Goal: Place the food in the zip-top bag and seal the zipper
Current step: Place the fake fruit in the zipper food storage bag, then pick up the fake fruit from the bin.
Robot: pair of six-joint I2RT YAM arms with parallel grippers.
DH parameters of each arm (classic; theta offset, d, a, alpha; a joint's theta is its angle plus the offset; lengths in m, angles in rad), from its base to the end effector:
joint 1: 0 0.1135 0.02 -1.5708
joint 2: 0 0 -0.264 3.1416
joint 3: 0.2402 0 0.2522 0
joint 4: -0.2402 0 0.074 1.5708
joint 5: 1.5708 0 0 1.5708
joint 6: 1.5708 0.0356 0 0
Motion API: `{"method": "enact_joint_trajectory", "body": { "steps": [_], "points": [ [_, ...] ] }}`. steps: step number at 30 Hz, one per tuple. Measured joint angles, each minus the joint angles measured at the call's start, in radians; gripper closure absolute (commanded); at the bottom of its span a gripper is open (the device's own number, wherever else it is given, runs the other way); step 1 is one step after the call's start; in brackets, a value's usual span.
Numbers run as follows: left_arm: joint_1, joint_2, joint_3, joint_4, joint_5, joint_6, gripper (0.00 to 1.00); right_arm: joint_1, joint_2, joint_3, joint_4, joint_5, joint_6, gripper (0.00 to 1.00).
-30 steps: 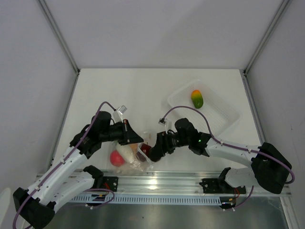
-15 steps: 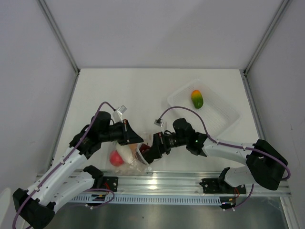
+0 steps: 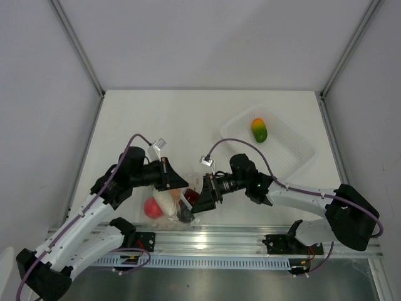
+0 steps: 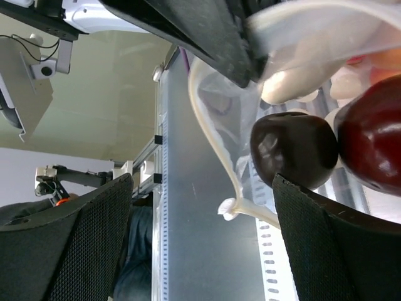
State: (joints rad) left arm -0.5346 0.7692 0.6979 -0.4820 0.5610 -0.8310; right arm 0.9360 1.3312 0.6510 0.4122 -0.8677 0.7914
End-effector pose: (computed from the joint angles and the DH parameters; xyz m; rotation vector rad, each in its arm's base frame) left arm 0.1345 -0.1017 0.2848 0.0263 2.3625 -1.3423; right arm 0.1436 0.2408 0.2368 -0.9038 2.0691 1.8748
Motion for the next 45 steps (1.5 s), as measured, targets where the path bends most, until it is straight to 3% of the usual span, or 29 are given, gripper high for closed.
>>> {"method": "enact_joint_trajectory", "body": {
  "steps": [9, 14, 19, 32, 39, 45],
  "points": [
    [0.000, 0.000, 0.000, 0.000, 0.000, 0.000, 0.99, -0.047, -0.062, 0.172, -0.270, 0.027, -0.152, 0.08],
    [0.000, 0.000, 0.000, 0.000, 0.000, 0.000, 0.99, -0.279, -0.106, 0.274, -0.460, 0.136, -0.214, 0.13],
    [0.000, 0.000, 0.000, 0.001, 0.000, 0.000, 1.00, -0.500, -0.084, 0.375, -0.628, 0.382, -0.256, 0.16],
    [0.000, 0.003, 0.000, 0.003, 0.002, 0.000, 0.99, -0.605, 0.244, 0.576, -0.797, 0.967, -0.341, 0.11],
    [0.000, 0.017, 0.000, 0.018, 0.017, 0.001, 1.00, -0.654, 0.455, 0.684, -0.827, 1.051, -0.389, 0.10],
    [0.000, 0.025, 0.000, 0.027, 0.019, 0.002, 1.00, -0.666, 0.544, 0.728, -0.841, 1.108, -0.437, 0.10]
  ]
}}
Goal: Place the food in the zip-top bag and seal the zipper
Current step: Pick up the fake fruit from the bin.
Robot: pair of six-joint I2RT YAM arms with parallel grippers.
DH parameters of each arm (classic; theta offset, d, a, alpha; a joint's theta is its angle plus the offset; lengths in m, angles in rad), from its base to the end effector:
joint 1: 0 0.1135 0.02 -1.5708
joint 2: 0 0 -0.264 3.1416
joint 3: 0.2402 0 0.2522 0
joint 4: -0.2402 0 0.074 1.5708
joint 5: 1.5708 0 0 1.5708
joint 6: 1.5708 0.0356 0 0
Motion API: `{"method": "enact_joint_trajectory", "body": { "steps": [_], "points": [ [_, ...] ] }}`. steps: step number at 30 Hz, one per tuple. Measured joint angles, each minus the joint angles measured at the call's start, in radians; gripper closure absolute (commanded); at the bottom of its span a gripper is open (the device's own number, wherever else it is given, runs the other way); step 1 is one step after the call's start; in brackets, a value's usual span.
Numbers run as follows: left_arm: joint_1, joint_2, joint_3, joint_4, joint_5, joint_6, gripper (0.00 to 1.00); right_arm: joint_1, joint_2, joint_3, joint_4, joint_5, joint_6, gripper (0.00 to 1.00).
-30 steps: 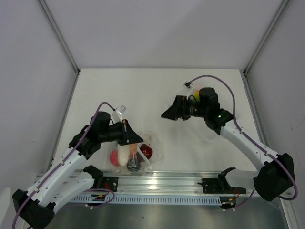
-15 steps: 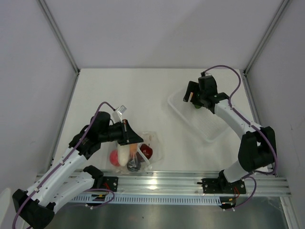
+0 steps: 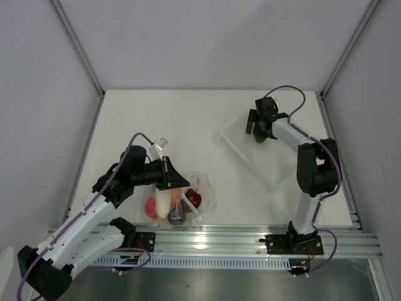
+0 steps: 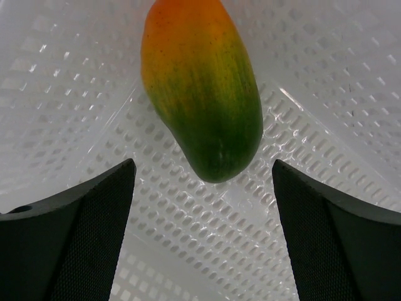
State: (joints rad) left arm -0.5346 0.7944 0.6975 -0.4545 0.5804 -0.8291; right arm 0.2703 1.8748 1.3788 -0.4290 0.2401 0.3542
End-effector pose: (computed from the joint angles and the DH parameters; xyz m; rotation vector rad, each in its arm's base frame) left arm 0.1389 -0.1050 0.2835 0.0429 2.3629 -1.3617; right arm 0.3958 0.1009 0.2149 0.2021 2.4505 -0.0295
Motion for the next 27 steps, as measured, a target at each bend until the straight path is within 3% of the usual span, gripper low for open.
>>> {"method": "enact_joint_trajectory", "body": {
  "steps": [8, 17, 20, 25, 27],
  "points": [
    [0.000, 0.010, -0.002, 0.009, 0.001, 0.000, 1.00, -0.015, 0.061, 0.028, 0.010, 0.009, -0.044, 0.12],
    [0.000, 0.018, -0.003, 0.015, 0.003, 0.000, 0.99, -0.023, 0.103, 0.028, 0.050, 0.000, -0.079, 0.22],
    [0.000, 0.018, -0.003, 0.016, 0.003, 0.000, 0.99, -0.024, 0.108, 0.029, 0.068, -0.010, -0.091, 0.37],
    [0.000, 0.017, -0.003, 0.016, 0.003, 0.000, 0.99, -0.025, 0.113, 0.030, 0.080, -0.014, -0.103, 0.53],
    [0.000, 0.018, -0.003, 0.016, 0.003, 0.000, 0.99, -0.026, 0.113, 0.030, 0.081, -0.017, -0.103, 0.67]
  ]
}}
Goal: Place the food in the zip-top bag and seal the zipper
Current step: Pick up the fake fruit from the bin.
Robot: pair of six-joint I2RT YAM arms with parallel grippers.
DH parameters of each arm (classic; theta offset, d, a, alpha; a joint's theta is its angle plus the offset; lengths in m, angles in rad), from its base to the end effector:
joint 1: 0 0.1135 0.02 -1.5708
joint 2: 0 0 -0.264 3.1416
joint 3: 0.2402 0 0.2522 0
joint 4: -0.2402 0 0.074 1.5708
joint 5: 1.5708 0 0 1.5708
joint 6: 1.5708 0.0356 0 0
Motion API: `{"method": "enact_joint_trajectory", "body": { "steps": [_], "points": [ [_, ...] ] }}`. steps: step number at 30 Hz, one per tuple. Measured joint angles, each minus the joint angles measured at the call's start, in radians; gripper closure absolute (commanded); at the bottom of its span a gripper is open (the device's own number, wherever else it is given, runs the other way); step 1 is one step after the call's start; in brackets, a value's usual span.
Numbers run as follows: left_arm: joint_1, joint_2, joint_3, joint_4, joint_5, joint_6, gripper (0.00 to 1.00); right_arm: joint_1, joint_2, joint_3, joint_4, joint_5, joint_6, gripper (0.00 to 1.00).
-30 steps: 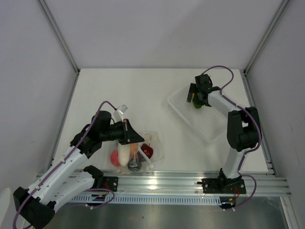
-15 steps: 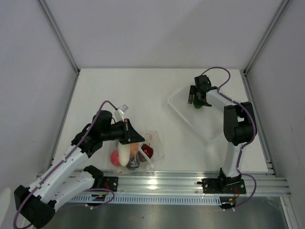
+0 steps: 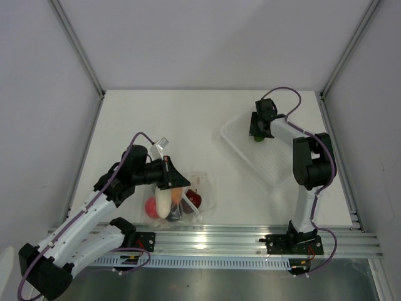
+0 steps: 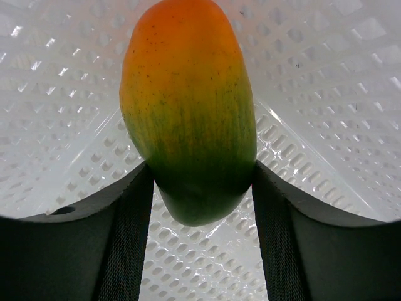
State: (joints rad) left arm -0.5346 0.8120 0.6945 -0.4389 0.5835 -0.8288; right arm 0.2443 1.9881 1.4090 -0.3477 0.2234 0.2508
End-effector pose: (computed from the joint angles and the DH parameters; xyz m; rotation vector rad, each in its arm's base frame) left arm 0.1421 -0.1069 0.2812 0.0433 2.3686 -1.3631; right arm 0.4193 0.0964 0.1841 0.1003 2.4643 -0.0666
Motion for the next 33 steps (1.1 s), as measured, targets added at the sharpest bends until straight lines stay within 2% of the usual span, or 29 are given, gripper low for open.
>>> {"method": "enact_joint_trajectory", "body": {
  "steps": [1, 6, 18, 25, 33],
  "points": [
    [0.000, 0.000, 0.000, 0.000, 0.000, 0.000, 0.99, 0.000, 0.000, 0.000, 0.001, -0.001, 0.000, 0.75],
    [0.000, 0.000, -0.001, 0.000, 0.000, 0.000, 0.99, 0.000, 0.000, 0.000, 0.002, -0.003, 0.000, 1.00],
    [0.000, -0.007, -0.006, 0.001, -0.001, -0.001, 0.99, 0.000, -0.053, -0.054, 0.007, -0.019, 0.019, 1.00],
    [0.000, -0.023, -0.010, -0.001, -0.004, 0.000, 0.99, 0.000, -0.241, -0.164, 0.001, -0.060, 0.060, 1.00],
    [0.000, -0.027, -0.012, -0.005, -0.006, 0.000, 0.99, 0.001, -0.493, -0.270, -0.022, -0.190, 0.097, 1.00]
  ]
}}
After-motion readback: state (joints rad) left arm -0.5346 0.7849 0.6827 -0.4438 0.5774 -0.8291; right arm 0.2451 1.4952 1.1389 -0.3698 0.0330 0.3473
